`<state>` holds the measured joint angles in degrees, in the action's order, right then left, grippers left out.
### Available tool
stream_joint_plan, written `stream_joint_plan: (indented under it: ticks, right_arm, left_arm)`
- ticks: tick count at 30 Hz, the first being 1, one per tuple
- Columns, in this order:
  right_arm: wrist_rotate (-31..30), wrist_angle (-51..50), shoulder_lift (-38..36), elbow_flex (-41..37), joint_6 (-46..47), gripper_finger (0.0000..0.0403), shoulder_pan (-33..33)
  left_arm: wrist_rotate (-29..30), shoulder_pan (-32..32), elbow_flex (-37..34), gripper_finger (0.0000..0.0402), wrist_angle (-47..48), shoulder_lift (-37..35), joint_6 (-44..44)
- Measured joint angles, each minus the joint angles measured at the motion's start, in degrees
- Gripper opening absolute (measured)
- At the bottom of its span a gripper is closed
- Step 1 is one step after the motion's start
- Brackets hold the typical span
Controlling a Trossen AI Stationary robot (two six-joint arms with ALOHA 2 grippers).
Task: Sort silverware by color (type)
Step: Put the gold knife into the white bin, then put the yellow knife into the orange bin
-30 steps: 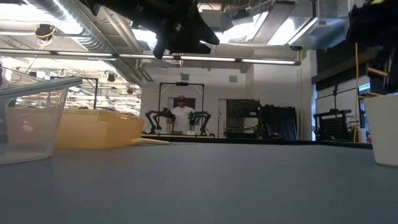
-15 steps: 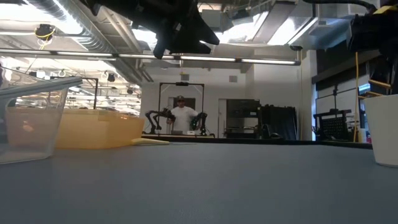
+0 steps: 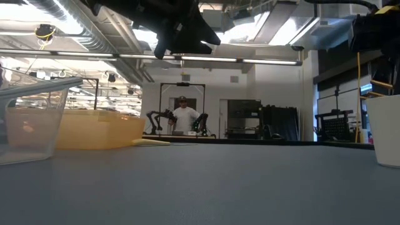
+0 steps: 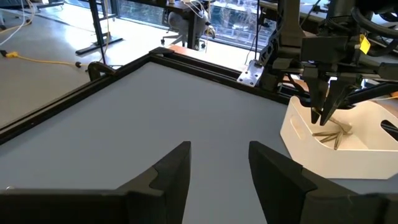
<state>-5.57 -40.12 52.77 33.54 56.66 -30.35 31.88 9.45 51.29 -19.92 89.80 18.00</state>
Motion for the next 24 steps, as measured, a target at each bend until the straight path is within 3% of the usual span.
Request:
stream_joint_plan:
  ticks: [9,18,24]
  right_arm:
    - [0.4,0.0,0.0,0.0,0.0,0.0032,0.0]
    - [0.6,0.0,0.0,0.0,0.0,0.0103,0.0]
    - [0.6,0.0,0.0,0.0,-0.1,0.0120,0.0]
  left_arm:
    - [0.0,0.0,0.0,0.0157,0.0,0.0,0.0]
    - [0.0,0.0,0.0,0.0157,0.0,0.0,0.0]
    - [0.0,0.0,0.0,0.0157,0.0,0.0,0.0]
